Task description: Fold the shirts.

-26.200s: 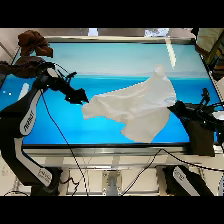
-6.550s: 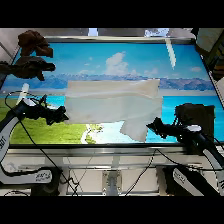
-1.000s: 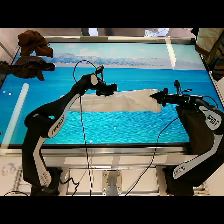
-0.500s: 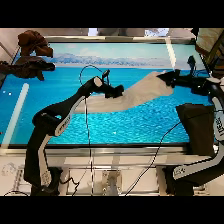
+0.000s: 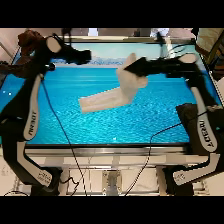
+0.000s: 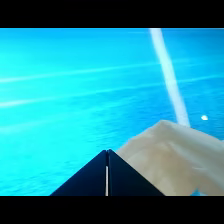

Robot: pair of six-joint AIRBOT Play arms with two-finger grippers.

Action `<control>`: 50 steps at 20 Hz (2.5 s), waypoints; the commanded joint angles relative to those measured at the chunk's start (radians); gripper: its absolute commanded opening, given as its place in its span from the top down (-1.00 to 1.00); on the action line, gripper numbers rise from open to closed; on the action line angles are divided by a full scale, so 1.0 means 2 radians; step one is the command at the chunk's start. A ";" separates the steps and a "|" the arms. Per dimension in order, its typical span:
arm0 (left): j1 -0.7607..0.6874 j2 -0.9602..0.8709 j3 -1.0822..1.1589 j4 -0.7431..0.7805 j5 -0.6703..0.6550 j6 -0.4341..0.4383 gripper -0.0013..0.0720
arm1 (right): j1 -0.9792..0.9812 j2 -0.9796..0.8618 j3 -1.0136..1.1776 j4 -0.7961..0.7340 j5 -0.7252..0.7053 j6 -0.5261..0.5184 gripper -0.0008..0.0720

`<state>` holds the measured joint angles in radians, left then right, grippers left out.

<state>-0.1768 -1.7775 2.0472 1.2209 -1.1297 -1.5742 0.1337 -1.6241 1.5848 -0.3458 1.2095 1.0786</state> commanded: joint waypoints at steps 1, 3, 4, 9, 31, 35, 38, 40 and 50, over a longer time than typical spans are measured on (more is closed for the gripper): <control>0.056 0.057 -0.004 0.071 -0.068 -0.009 0.93 | 0.135 -0.052 0.007 -0.015 -0.150 0.013 0.92; 0.063 0.071 -0.004 0.071 -0.072 0.009 0.93 | 0.186 -0.102 0.007 0.003 -0.208 0.012 0.91; 0.063 0.075 -0.003 0.070 -0.075 0.016 0.93 | 0.205 -0.122 0.007 0.009 -0.233 0.009 0.77; 0.063 0.077 -0.004 0.070 -0.098 0.032 0.93 | 0.152 -0.131 0.030 -0.106 -0.261 0.057 -0.56; 0.063 0.077 -0.003 -0.049 -0.049 0.026 0.92 | -0.010 -0.270 0.032 0.067 -0.006 0.024 -0.57; 0.063 0.077 -0.003 -0.049 -0.059 0.026 0.92 | 0.010 -0.270 0.032 0.074 -0.009 0.024 0.51; 0.063 0.077 -0.003 -0.049 -0.064 0.026 0.92 | -0.014 -0.262 0.059 0.128 0.013 -0.003 0.91; 0.063 0.078 -0.003 -0.050 -0.069 0.026 0.92 | -0.049 -0.230 0.094 0.079 0.007 0.006 0.92; 0.063 0.084 -0.003 -0.117 -0.073 0.027 0.92 | -0.239 0.088 0.143 -0.594 0.311 0.176 0.92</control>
<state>-0.0513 -1.6100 2.0403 1.0584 -1.2812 -1.5223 -0.2642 -1.6062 1.8713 -1.1141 1.5688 1.3624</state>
